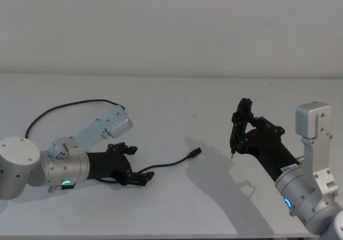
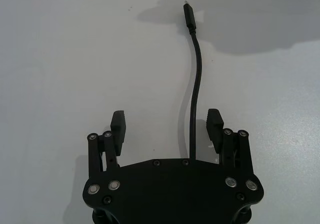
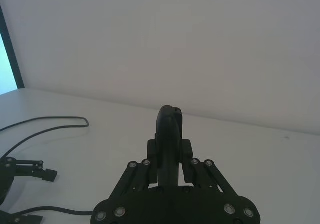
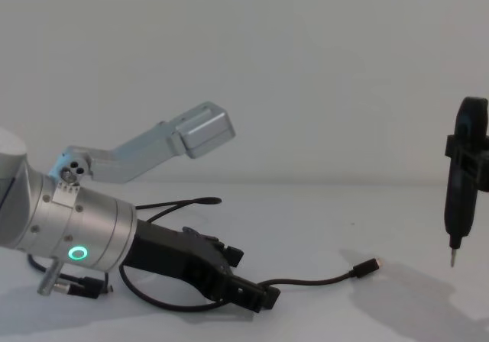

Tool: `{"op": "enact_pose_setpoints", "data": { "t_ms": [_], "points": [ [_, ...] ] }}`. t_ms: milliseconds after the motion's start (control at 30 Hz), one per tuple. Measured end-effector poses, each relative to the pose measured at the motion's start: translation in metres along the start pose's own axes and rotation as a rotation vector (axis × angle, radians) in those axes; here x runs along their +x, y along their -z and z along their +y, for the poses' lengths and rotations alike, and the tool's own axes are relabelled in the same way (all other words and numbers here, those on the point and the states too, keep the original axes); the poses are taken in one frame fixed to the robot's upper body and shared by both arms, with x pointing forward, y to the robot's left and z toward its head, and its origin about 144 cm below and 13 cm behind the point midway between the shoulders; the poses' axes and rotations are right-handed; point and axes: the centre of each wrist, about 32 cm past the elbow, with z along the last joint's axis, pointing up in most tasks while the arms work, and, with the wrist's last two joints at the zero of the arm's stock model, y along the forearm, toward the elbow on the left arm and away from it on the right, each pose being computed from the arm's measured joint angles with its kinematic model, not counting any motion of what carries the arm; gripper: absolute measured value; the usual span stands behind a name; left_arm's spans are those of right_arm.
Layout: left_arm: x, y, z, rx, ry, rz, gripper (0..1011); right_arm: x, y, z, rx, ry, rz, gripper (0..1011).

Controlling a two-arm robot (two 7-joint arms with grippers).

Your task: Pick up the data cable with the one hand.

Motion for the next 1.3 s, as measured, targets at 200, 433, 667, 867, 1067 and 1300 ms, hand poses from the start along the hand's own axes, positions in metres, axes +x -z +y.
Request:
{"op": "enact_pose_setpoints", "data": {
  "t_ms": [200,433,667,867,1067,1300],
  "points": [
    [-0.0002,0.0004,-0.0008,0.001,-0.001,0.0,902,0.0,0.0,0.0,0.0,0.0,0.0,274],
    [-0.0004,0.0008,-0.0014,0.002,-0.002,-0.002,859,0.0,0.0,0.0,0.0,0.0,0.0,274],
    [-0.0004,0.0011,-0.0017,0.004,-0.003,-0.002,816,0.0,0.0,0.0,0.0,0.0,0.0,274],
    [-0.0005,0.0012,-0.0019,0.005,-0.004,-0.003,781,0.0,0.0,0.0,0.0,0.0,0.0,275],
    [-0.0005,0.0013,-0.002,0.005,-0.005,-0.003,742,0.0,0.0,0.0,0.0,0.0,0.0,274],
    [-0.0004,0.0015,-0.002,0.006,-0.006,-0.003,698,0.0,0.0,0.0,0.0,0.0,0.0,275]
  ]
}}
